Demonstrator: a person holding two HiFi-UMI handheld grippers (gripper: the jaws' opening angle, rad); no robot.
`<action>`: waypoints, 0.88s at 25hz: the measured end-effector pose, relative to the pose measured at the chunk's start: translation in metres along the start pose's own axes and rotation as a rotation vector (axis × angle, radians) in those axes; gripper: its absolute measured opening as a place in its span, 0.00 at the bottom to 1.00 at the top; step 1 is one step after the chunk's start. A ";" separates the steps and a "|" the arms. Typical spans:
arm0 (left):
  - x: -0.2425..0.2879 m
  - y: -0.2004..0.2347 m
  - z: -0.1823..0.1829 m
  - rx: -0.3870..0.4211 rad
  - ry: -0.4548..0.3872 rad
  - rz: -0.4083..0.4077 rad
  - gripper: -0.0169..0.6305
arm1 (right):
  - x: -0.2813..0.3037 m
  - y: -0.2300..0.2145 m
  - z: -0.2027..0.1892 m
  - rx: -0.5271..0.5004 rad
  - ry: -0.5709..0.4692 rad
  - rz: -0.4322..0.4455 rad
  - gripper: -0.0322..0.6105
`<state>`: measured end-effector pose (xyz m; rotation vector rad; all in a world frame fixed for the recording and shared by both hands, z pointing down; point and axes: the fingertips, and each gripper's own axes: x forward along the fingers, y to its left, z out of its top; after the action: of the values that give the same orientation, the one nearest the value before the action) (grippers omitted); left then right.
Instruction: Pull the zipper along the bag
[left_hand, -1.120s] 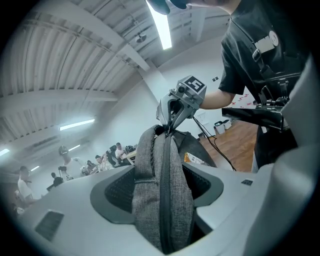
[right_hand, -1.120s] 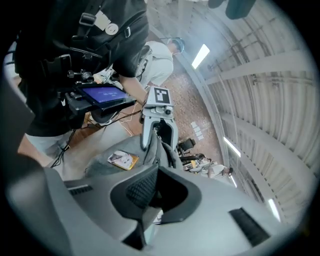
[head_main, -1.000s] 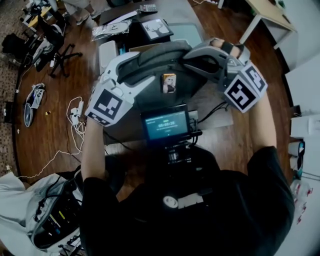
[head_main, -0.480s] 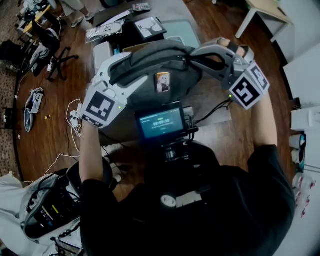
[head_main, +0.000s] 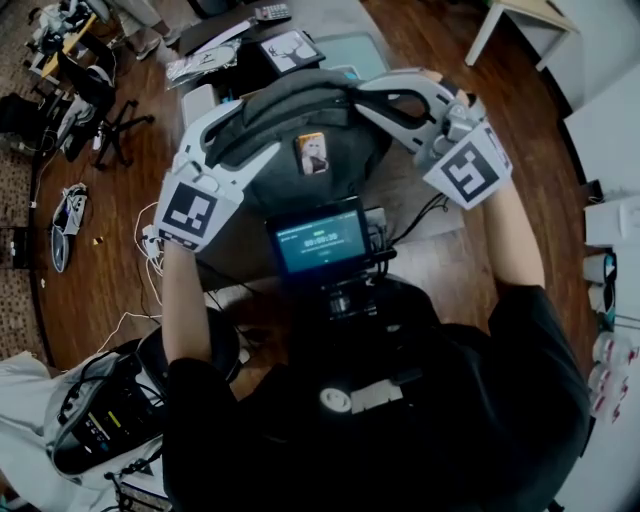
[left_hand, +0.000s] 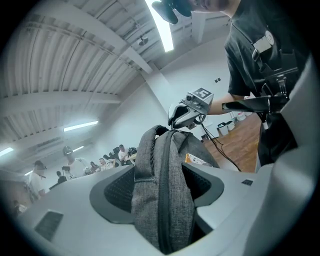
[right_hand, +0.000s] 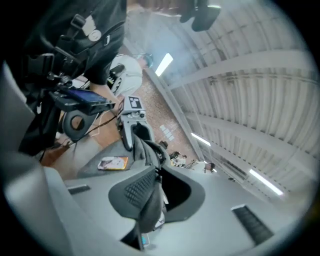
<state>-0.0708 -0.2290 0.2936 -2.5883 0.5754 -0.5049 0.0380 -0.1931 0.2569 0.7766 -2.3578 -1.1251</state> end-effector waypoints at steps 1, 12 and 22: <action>0.001 0.002 0.000 0.007 -0.001 0.013 0.49 | 0.001 -0.002 0.000 0.036 -0.010 -0.039 0.15; 0.005 0.003 0.000 0.051 -0.019 0.071 0.50 | -0.060 -0.026 0.004 0.540 -0.161 -0.315 0.15; -0.039 -0.018 0.019 0.032 -0.149 0.100 0.50 | -0.054 0.053 0.020 1.075 -0.403 -0.374 0.06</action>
<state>-0.0902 -0.1893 0.2764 -2.5255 0.6368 -0.2837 0.0510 -0.1196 0.2807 1.4722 -3.2297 0.0226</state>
